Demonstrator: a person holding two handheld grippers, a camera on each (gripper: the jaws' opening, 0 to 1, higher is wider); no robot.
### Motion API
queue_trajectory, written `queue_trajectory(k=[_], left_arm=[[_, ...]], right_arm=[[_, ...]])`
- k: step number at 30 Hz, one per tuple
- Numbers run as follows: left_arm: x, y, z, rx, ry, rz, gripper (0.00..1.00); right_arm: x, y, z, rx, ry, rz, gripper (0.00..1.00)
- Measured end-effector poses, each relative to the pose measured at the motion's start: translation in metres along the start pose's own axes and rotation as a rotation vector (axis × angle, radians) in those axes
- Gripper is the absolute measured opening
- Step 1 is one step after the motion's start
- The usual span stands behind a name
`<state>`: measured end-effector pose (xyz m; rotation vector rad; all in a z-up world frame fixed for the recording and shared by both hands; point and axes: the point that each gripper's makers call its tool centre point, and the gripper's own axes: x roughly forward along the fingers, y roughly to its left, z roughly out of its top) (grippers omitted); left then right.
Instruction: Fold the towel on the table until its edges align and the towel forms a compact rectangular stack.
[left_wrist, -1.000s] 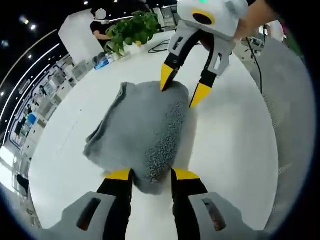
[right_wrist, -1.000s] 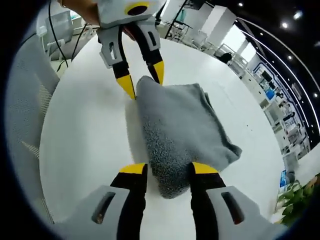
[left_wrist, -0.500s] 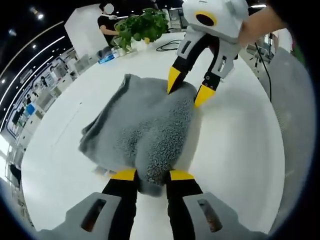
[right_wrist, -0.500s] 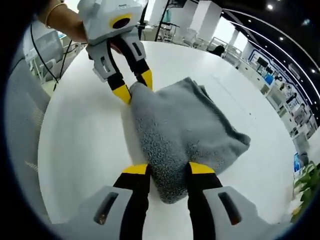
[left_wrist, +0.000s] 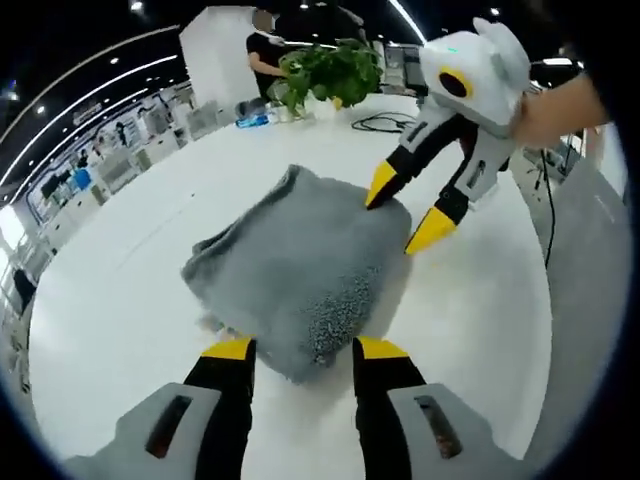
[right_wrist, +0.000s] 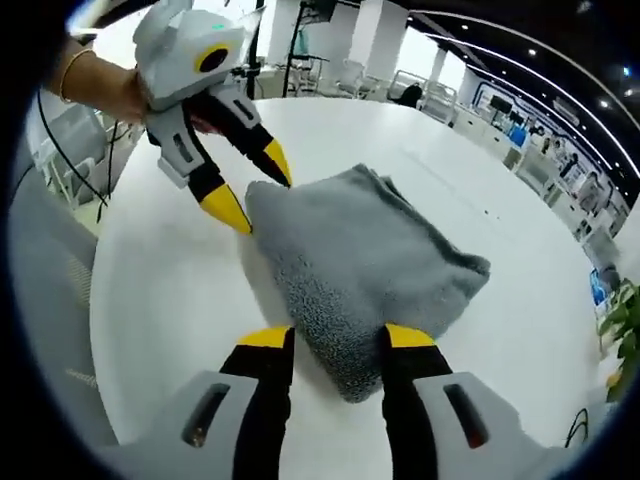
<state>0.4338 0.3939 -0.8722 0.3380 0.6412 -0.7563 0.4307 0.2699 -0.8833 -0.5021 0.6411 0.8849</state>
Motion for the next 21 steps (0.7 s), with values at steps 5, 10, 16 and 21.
queue_trajectory(k=[5, 10, 16, 21], left_arm=[[-0.024, -0.003, 0.007, -0.071, -0.069, 0.028, 0.46], [-0.045, -0.004, 0.011, -0.135, -0.126, 0.058, 0.49], [-0.069, -0.003, 0.006, -0.187, -0.153, 0.141, 0.56], [-0.088, -0.014, 0.002, -0.220, -0.187, 0.154, 0.58]], right_arm=[[-0.021, 0.007, 0.003, 0.024, -0.033, -0.017, 0.37], [-0.044, 0.002, 0.005, 0.100, -0.093, -0.064, 0.41], [-0.071, -0.005, -0.003, 0.222, -0.118, -0.148, 0.55], [-0.094, -0.005, -0.006, 0.314, -0.161, -0.189, 0.65]])
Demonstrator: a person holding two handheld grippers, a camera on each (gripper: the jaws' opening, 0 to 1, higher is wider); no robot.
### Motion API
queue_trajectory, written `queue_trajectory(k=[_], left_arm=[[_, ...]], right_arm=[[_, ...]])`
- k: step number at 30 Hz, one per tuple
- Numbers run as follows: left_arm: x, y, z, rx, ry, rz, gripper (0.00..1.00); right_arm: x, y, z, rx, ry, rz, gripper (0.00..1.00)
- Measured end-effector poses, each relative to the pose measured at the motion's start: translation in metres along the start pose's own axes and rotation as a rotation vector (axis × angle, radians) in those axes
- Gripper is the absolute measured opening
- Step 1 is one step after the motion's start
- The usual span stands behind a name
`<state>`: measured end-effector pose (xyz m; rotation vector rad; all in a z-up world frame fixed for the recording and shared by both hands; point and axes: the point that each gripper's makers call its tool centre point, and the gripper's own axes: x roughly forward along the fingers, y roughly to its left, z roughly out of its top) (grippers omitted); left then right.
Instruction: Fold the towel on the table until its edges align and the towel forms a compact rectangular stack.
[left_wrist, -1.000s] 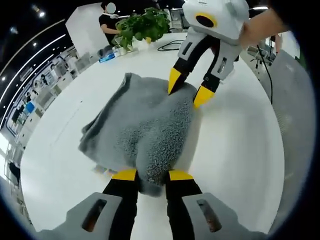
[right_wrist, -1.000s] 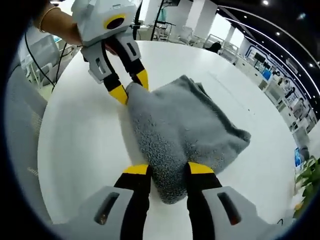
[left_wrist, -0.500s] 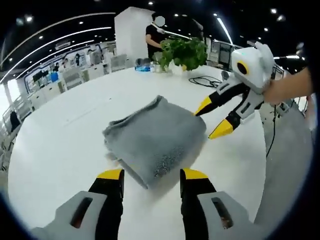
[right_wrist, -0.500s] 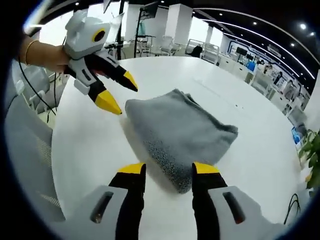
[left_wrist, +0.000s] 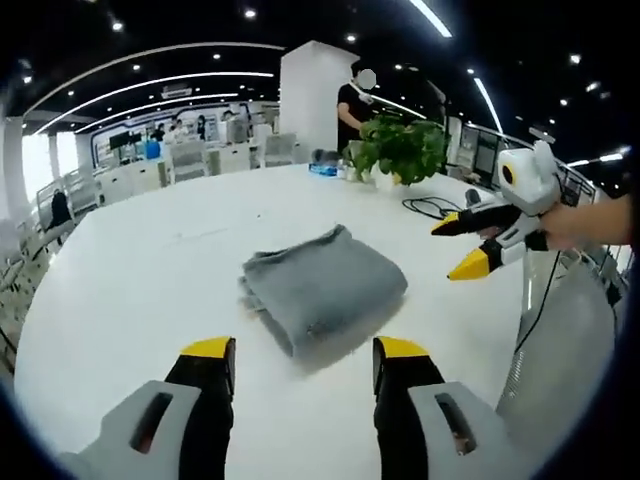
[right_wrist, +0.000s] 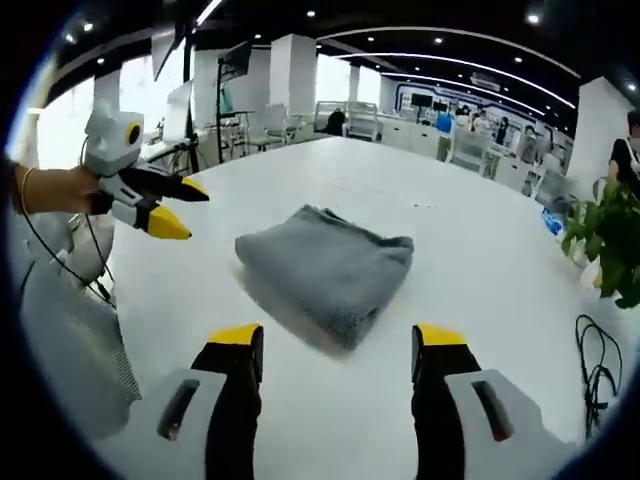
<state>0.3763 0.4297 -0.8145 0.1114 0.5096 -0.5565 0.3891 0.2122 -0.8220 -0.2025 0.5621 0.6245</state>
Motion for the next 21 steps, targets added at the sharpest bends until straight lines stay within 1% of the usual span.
queue_trajectory(k=[2, 5, 10, 12, 15, 18, 21], left_arm=[[-0.008, -0.001, -0.001, -0.007, -0.016, 0.008, 0.59], [-0.018, 0.000, -0.004, -0.031, -0.036, 0.017, 0.62], [-0.030, -0.006, -0.006, -0.072, -0.081, 0.017, 0.72], [-0.034, -0.010, -0.006, -0.091, -0.108, 0.014, 0.76], [-0.037, -0.017, -0.008, -0.101, -0.118, 0.009, 0.82], [-0.039, -0.024, -0.010, -0.104, -0.118, 0.003, 0.86], [-0.038, -0.028, -0.018, -0.111, -0.092, 0.008, 0.87]], right_arm=[[-0.012, 0.005, 0.001, 0.037, -0.023, -0.002, 0.68], [-0.025, 0.008, -0.004, 0.084, -0.038, -0.002, 0.68], [-0.043, 0.017, -0.013, 0.123, -0.051, -0.012, 0.68], [-0.047, 0.019, -0.015, 0.137, -0.056, -0.012, 0.69], [-0.051, 0.023, -0.018, 0.160, -0.066, -0.013, 0.69], [-0.054, 0.028, -0.023, 0.181, -0.069, -0.014, 0.70], [-0.056, 0.032, -0.028, 0.190, -0.067, -0.018, 0.71]])
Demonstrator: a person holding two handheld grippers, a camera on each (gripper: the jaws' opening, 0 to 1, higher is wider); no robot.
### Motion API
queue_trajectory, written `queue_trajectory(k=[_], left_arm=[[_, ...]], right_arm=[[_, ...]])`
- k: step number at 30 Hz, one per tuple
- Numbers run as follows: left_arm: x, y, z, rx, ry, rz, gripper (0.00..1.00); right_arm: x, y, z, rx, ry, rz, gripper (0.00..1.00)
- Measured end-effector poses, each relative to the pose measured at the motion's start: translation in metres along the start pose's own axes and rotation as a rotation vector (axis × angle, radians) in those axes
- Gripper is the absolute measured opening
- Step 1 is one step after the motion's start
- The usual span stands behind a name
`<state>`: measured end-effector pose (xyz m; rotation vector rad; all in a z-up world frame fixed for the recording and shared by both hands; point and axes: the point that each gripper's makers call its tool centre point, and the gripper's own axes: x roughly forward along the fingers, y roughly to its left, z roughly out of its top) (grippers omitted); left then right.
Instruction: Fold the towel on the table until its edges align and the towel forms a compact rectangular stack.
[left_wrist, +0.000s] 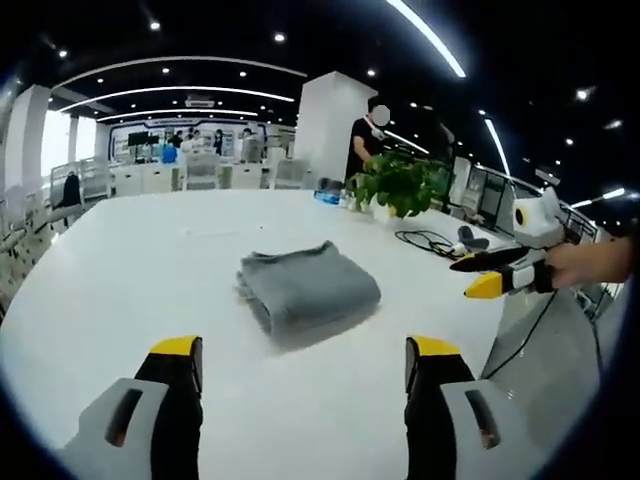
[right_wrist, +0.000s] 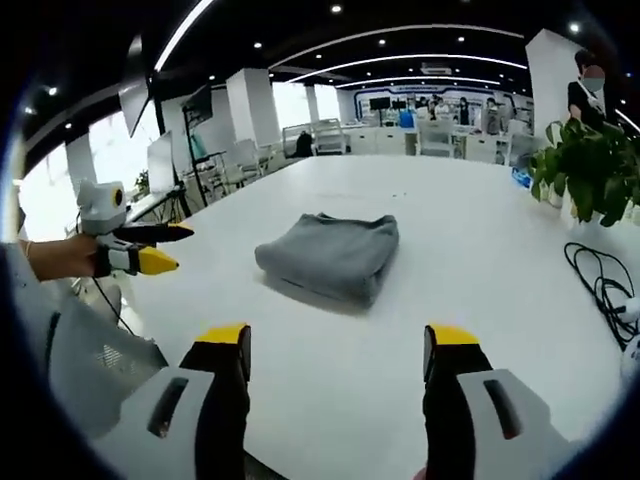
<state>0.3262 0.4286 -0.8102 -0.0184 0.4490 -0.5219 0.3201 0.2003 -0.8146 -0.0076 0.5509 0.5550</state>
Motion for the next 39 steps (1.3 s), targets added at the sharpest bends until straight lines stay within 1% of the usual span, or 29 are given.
queue_trajectory(k=[4, 13, 20, 29, 35, 39], left_arm=[[-0.001, -0.006, -0.003, -0.013, 0.007, -0.016, 0.87], [0.000, -0.005, -0.005, -0.013, 0.009, -0.026, 0.88], [0.000, -0.006, -0.012, 0.003, 0.040, -0.032, 0.87], [-0.001, -0.007, -0.009, -0.007, 0.030, -0.025, 0.86], [-0.004, -0.007, -0.009, -0.013, 0.028, -0.017, 0.86], [-0.006, -0.005, -0.010, -0.015, 0.031, -0.012, 0.86]], right_arm=[[-0.004, 0.003, -0.006, 0.021, -0.007, 0.000, 0.71], [-0.008, 0.007, -0.014, 0.043, -0.005, 0.005, 0.70], [-0.009, 0.013, -0.019, 0.067, -0.014, 0.018, 0.69], [-0.009, 0.013, -0.028, 0.078, 0.011, 0.039, 0.68], [-0.006, 0.017, -0.030, 0.079, 0.023, 0.055, 0.68], [-0.005, 0.020, -0.027, 0.080, 0.019, 0.061, 0.68]])
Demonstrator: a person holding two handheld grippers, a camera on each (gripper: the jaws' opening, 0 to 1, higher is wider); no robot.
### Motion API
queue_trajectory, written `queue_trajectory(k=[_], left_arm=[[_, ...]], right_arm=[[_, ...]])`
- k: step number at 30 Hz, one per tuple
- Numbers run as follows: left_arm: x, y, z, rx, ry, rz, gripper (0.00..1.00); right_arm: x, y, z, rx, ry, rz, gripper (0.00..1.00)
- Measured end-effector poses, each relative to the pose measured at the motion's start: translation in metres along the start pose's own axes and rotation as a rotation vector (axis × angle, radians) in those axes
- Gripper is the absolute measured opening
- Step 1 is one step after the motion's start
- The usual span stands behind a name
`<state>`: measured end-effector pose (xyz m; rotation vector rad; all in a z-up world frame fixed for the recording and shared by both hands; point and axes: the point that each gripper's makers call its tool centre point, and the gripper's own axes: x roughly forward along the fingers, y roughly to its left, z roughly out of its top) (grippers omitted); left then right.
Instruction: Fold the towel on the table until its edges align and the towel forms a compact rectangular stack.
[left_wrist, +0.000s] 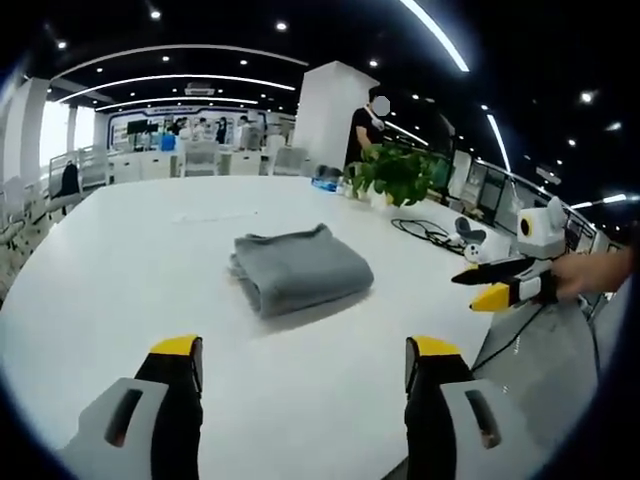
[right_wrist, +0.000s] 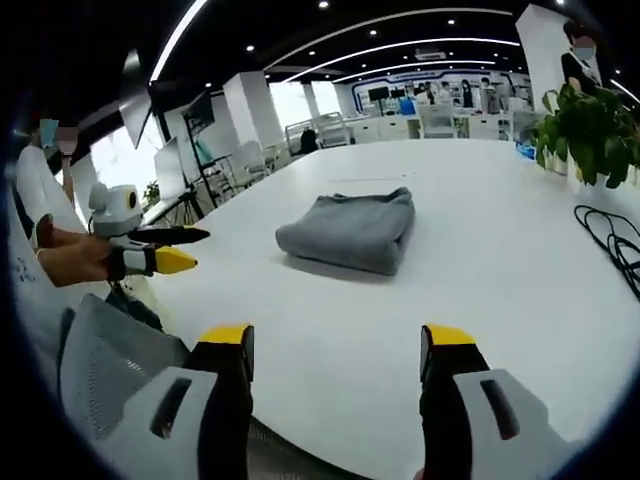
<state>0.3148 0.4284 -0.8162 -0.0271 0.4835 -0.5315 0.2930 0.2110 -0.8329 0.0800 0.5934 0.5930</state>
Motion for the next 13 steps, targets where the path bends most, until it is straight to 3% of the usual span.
queue_trajectory(k=[13], left_arm=[[-0.0025, 0.0009, -0.0015, -0.007, 0.006, 0.008, 0.85]], right_arm=[[-0.0027, 0.0002, -0.0033, 0.006, 0.007, -0.002, 0.67]])
